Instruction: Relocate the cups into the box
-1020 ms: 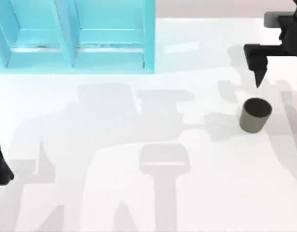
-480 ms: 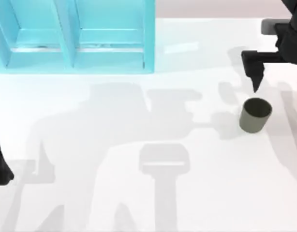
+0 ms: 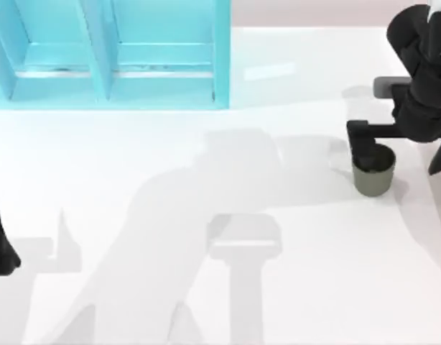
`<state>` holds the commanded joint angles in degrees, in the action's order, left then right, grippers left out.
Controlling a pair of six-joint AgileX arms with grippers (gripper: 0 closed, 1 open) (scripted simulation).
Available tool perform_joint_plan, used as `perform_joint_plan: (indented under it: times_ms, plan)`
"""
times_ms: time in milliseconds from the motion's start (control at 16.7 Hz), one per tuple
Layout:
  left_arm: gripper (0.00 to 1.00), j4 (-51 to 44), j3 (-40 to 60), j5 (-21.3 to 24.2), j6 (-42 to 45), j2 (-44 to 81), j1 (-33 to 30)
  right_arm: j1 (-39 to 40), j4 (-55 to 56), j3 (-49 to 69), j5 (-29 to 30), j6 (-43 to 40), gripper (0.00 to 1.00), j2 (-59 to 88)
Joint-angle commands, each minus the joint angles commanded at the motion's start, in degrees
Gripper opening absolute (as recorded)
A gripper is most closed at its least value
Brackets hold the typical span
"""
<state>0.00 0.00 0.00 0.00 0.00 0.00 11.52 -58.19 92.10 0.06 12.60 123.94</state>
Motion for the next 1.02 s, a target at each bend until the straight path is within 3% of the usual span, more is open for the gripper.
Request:
perform_joint_plan:
  times_ms: [300,1020]
  plan:
    - [1.00,0.00,0.00,0.00,0.00,0.00,0.00,-0.02,0.56,-0.48,0.00,-0.01,1.00,0.05]
    - [1.00,0.00,0.00,0.00,0.00,0.00,0.00,-0.02,0.56,-0.48,0.00,-0.01,0.10,0.05]
